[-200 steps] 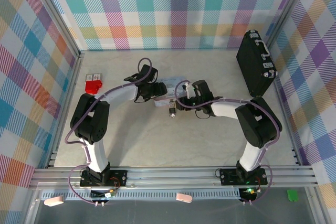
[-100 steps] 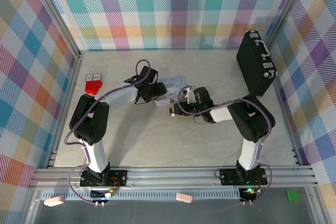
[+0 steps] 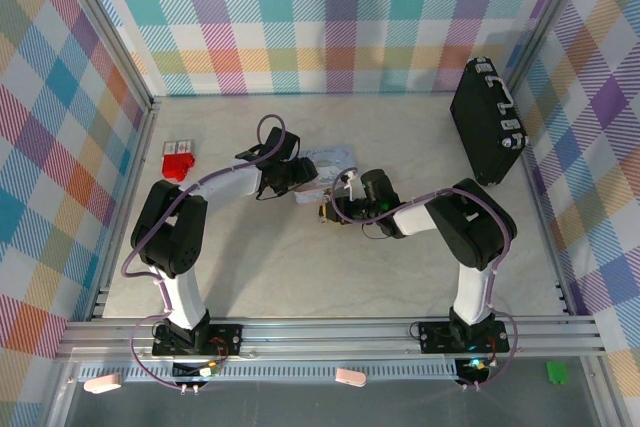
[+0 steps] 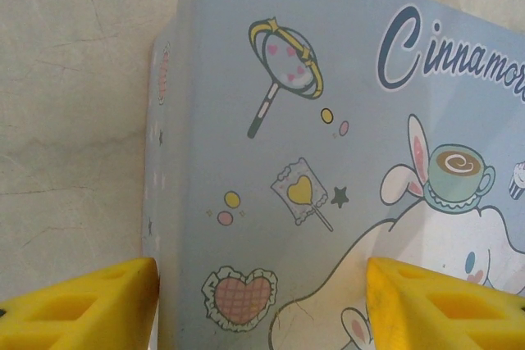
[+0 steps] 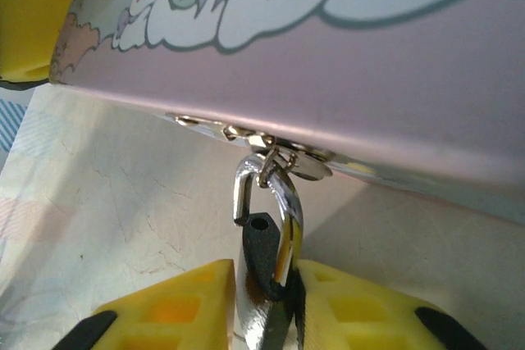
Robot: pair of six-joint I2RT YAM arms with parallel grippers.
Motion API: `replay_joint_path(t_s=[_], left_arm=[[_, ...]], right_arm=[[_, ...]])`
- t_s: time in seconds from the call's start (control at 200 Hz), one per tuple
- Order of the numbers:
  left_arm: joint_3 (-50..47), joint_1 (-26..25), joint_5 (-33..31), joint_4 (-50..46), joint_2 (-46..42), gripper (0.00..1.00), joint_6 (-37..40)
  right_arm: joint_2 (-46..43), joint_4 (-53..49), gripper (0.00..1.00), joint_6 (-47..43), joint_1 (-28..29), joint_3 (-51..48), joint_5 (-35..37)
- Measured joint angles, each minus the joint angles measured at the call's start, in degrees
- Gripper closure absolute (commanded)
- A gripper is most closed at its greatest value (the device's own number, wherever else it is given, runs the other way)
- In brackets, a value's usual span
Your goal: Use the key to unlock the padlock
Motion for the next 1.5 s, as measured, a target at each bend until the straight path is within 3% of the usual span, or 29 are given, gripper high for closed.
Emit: replay_joint_path(t_s=[0.355, 0.57, 0.865, 1.055, 1.5], left_arm=[[-1.88, 0.04, -0.59, 1.64, -1.07, 0.36, -1.97], [-4.13, 0.0, -0.74, 3.76, -2.29, 0.37, -4.2], [-5.88, -1.6, -1.27, 7.1, -2.56, 0.37, -7.85], [-6.84, -2.71, -1.7, 9.16, -2.64, 0.37, -9.73], [-7.5, -3.13, -1.86, 10.69, -2.64, 0.37, -10.99]], right_arm=[[-1.7, -2.32, 1.0, 1.27, 1.18, 0.0, 3.89], [-4.52, -6.21, 1.0, 6.95, 3.48, -0.24, 11.58], [-6.21, -6.38, 1.0, 25.62, 4.63, -1.92, 20.52], [-6.82, -6.4, 1.0, 33.11, 4.68, -2.32, 22.47], [-7.23, -5.46, 1.0, 41.31, 4.7, -2.75, 23.89]])
